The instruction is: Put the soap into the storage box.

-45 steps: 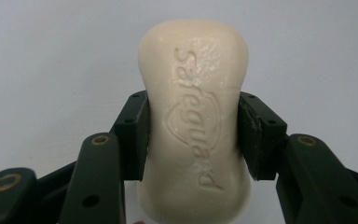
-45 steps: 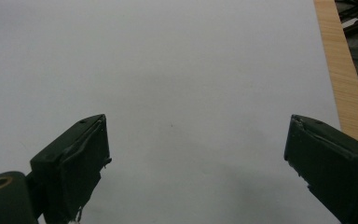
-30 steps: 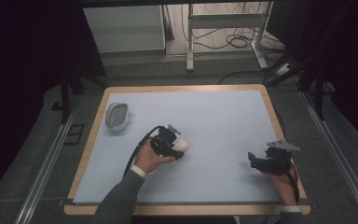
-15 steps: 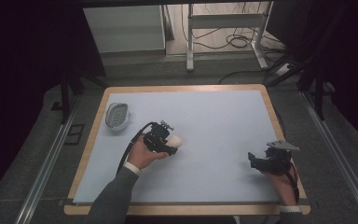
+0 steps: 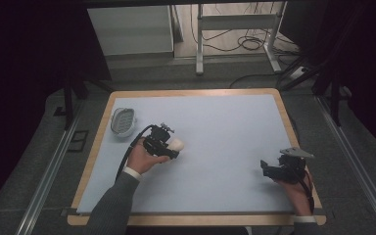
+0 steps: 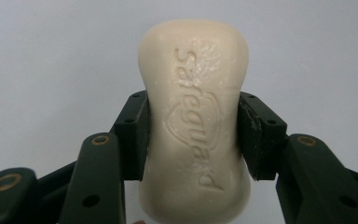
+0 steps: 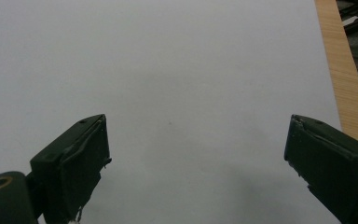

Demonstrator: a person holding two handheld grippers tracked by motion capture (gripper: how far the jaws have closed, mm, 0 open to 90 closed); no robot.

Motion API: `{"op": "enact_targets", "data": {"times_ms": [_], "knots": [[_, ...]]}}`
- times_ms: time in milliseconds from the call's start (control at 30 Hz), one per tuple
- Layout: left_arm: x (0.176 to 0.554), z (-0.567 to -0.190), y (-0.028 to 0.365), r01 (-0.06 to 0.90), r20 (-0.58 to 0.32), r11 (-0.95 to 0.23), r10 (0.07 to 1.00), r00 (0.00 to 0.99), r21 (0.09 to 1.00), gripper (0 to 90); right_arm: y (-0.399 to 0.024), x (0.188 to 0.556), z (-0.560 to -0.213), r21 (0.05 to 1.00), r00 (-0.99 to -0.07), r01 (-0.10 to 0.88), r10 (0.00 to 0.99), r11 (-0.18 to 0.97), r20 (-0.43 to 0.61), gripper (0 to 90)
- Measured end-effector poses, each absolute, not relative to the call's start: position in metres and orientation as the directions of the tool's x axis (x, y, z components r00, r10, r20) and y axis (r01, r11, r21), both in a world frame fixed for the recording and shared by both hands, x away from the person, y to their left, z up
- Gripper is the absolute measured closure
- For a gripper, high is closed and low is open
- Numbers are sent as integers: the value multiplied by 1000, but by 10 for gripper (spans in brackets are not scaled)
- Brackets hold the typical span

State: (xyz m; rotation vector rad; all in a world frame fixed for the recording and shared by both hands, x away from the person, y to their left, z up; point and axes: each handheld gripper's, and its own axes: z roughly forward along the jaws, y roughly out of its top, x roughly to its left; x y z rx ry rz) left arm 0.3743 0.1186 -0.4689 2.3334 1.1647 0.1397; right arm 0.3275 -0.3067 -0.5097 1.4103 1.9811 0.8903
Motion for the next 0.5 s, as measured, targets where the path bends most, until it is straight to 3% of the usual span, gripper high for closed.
{"op": "enact_targets", "data": {"times_ms": [500], "knots": [[380,-458,146,733,-138,-446,800,584,514,495,-306,328,-510,770,-305,592,951,237,-58,64]]}}
